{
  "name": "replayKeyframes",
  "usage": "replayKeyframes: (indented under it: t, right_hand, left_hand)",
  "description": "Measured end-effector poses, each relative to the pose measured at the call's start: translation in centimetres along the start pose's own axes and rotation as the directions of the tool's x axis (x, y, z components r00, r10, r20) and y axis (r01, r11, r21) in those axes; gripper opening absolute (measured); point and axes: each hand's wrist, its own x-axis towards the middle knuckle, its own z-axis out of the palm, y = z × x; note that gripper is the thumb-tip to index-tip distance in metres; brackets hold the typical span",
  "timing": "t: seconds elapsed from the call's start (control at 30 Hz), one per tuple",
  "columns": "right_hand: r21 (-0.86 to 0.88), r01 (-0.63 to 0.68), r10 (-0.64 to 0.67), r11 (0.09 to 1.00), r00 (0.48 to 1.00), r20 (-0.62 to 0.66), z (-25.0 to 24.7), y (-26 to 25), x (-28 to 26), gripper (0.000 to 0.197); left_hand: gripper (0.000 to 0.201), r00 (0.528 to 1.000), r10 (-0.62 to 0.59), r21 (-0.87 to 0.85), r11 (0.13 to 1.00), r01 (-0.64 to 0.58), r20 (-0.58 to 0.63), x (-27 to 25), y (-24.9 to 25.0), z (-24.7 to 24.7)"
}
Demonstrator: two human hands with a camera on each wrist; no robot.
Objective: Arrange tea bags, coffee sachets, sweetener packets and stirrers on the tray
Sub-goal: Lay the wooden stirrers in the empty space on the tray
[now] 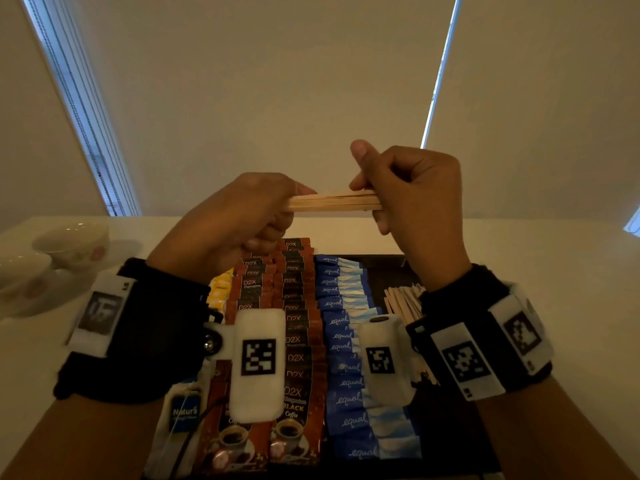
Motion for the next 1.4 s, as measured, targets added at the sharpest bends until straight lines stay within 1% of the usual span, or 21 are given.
replayKeyframes:
  t: [0.2, 0.33, 0.4, 0.47, 0.57, 0.63, 0.7, 0.77, 0.83, 0.87, 0.9, 0.93, 1.0, 1.03, 1.1, 1.2, 1.27, 1.3, 1.33, 1.37, 1.4]
  right_hand:
    - [0.001, -0.017, 0.017, 1.000, 1.000, 0.026, 0.3, 0.5, -0.1, 0.035]
    - [-0.004, -0.024, 0.024, 1.000, 0.997, 0.069, 0.7, 0.3, -0.4, 0.039]
    - [-0.003, -0.088, 0.088, 0.996, 0.990, 0.111, 0.5, 0.2, -0.3, 0.041]
    - [0.025, -0.213, 0.207, 0.977, 0.967, 0.151, 0.2, -0.1, 0.0, 0.044]
    - [0.213, -0.401, 0.368, 0.891, 0.912, 0.182, 0.0, -0.5, 0.3, 0.045]
    - [0.367, -0.464, 0.413, 0.806, 0.886, 0.213, -0.1, -0.8, 0.2, 0.044]
    - [0.375, -0.478, 0.414, 0.794, 0.878, 0.241, -0.2, -1.1, 0.4, 0.045]
    - [0.181, -0.431, 0.379, 0.884, 0.888, 0.262, -0.4, -1.6, 0.6, 0.044]
    - [-0.170, -0.185, 0.233, 0.968, 0.916, 0.328, -0.8, -2.0, 0.5, 0.039]
    - [-0.322, -0.016, 0.153, 0.946, 0.901, 0.405, -1.0, -2.3, 0.5, 0.037]
    - [-0.425, 0.125, 0.116, 0.896, 0.860, 0.498, -1.3, -2.5, 0.5, 0.035]
    - [-0.480, 0.201, 0.132, 0.854, 0.808, 0.574, -1.6, -2.8, 0.5, 0.035]
    - [-0.510, 0.210, 0.216, 0.834, 0.727, 0.652, -1.8, -3.5, 0.1, 0.036]
    - [-0.511, 0.200, 0.239, 0.836, 0.706, 0.667, -1.7, -3.8, -0.2, 0.034]
    - [-0.518, 0.185, 0.253, 0.835, 0.706, 0.661, -1.5, -4.1, -1.2, 0.025]
    - [-0.551, 0.089, 0.335, 0.829, 0.710, 0.620, -2.5, -3.7, -2.0, 0.021]
    - [-0.601, -0.036, 0.423, 0.798, 0.744, 0.517, -4.0, -2.4, -1.5, 0.026]
    - [-0.603, -0.159, 0.481, 0.782, 0.769, 0.421, -4.9, -1.5, -1.3, 0.028]
    - [-0.578, -0.318, 0.563, 0.752, 0.765, 0.312, -5.5, -0.5, -1.1, 0.029]
    - [-0.577, -0.437, 0.649, 0.690, 0.727, 0.226, -6.0, 0.4, -1.2, 0.028]
    - [-0.631, -0.486, 0.722, 0.605, 0.670, 0.176, -6.4, 1.3, -1.6, 0.027]
  left_hand:
    - [0.047, 0.985, 0.062, 0.272, 0.962, -0.016, -0.163, -0.1, -0.3, 0.1]
    - [0.046, 0.981, 0.073, 0.315, 0.949, -0.013, -0.180, 0.1, -0.5, 0.3]
    - [0.042, 0.974, 0.130, 0.328, 0.943, -0.063, -0.185, 0.1, -0.5, 0.1]
    - [0.043, 0.952, 0.228, 0.373, 0.917, -0.140, -0.203, -0.1, -0.3, 0.0]
    - [0.048, 0.905, 0.361, 0.436, 0.868, -0.238, -0.224, -0.4, -0.2, 0.3]
    - [0.051, 0.870, 0.441, 0.478, 0.827, -0.298, -0.222, -0.5, -0.1, 0.8]
    - [0.052, 0.856, 0.477, 0.500, 0.801, -0.329, -0.201, -0.3, -0.2, 0.9]
    - [0.050, 0.862, 0.470, 0.498, 0.803, -0.327, -0.192, -0.3, -0.2, 0.6]
    - [0.048, 0.861, 0.469, 0.494, 0.806, -0.326, -0.196, -0.3, -0.2, 0.1]
    - [0.047, 0.858, 0.475, 0.501, 0.801, -0.328, -0.196, -0.3, -0.2, 0.0]
    - [0.046, 0.855, 0.482, 0.513, 0.792, -0.332, -0.191, -0.3, -0.2, -0.1]
    - [0.047, 0.854, 0.488, 0.523, 0.783, -0.337, -0.180, -0.2, -0.3, -0.1]
    - [0.050, 0.855, 0.501, 0.527, 0.768, -0.365, -0.138, -0.2, -0.4, 0.5]
    - [0.051, 0.852, 0.510, 0.526, 0.759, -0.384, -0.115, -0.2, -0.5, 0.9]
    - [0.049, 0.850, 0.523, 0.534, 0.738, -0.412, -0.067, -0.2, -0.5, 1.9]
    - [0.049, 0.860, 0.511, 0.541, 0.720, -0.435, 0.012, -0.3, -0.3, 2.9]
    - [0.055, 0.890, 0.454, 0.523, 0.746, -0.412, 0.053, -0.4, -0.3, 3.0]
    - [0.059, 0.907, 0.417, 0.508, 0.769, -0.388, 0.062, -0.5, -0.4, 2.9]
    - [0.061, 0.920, 0.386, 0.496, 0.788, -0.365, 0.064, -0.6, -0.5, 2.7]
    - [0.062, 0.928, 0.367, 0.489, 0.800, -0.348, 0.061, -0.8, -0.5, 2.5]
    - [0.063, 0.932, 0.360, 0.485, 0.806, -0.339, 0.053, -0.9, -0.4, 2.2]
